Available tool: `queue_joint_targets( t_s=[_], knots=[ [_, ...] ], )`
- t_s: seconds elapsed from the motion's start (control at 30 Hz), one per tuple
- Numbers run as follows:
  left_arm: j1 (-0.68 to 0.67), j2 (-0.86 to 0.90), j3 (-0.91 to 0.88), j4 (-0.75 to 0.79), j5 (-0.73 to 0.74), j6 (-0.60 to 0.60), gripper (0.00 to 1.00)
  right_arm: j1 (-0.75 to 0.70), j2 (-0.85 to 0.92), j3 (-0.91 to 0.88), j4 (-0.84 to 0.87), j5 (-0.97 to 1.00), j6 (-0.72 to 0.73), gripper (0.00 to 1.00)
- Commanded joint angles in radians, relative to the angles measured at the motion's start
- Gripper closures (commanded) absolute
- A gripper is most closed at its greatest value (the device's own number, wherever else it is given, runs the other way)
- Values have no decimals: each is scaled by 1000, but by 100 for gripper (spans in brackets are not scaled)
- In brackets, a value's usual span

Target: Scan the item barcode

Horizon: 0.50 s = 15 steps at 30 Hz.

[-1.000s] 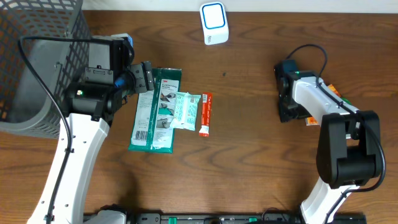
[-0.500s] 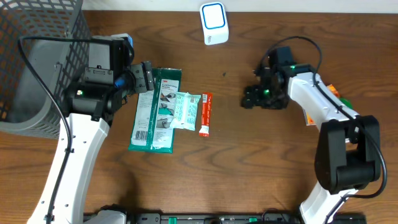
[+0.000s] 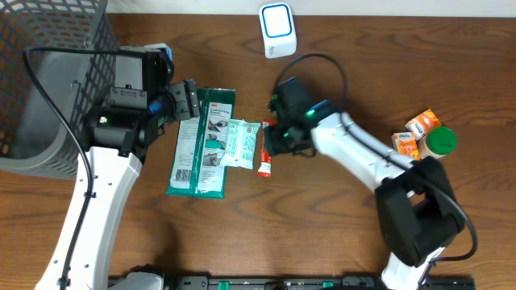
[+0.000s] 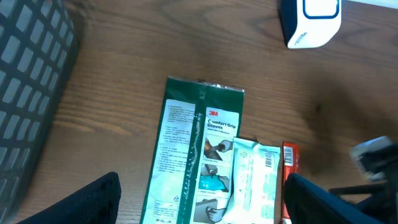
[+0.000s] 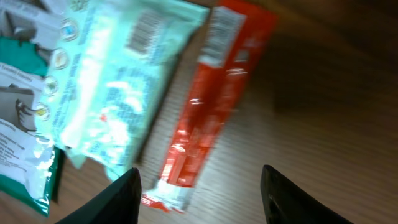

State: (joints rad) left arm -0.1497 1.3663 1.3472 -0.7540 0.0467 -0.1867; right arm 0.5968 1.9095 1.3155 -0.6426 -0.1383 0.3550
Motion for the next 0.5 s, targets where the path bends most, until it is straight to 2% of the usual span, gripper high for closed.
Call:
queue_joint_targets(
  t_s=[0.0, 0.17, 0.47],
  knots=[
    [0, 1, -1, -1, -5, -6, 16, 80, 3, 16, 19, 196, 61, 43],
    [0, 1, -1, -1, -5, -6, 16, 163, 36, 16, 26, 349, 91, 44],
    [0, 1, -1, -2, -5, -6, 16, 179, 154, 13, 11, 352, 119, 47]
  ],
)
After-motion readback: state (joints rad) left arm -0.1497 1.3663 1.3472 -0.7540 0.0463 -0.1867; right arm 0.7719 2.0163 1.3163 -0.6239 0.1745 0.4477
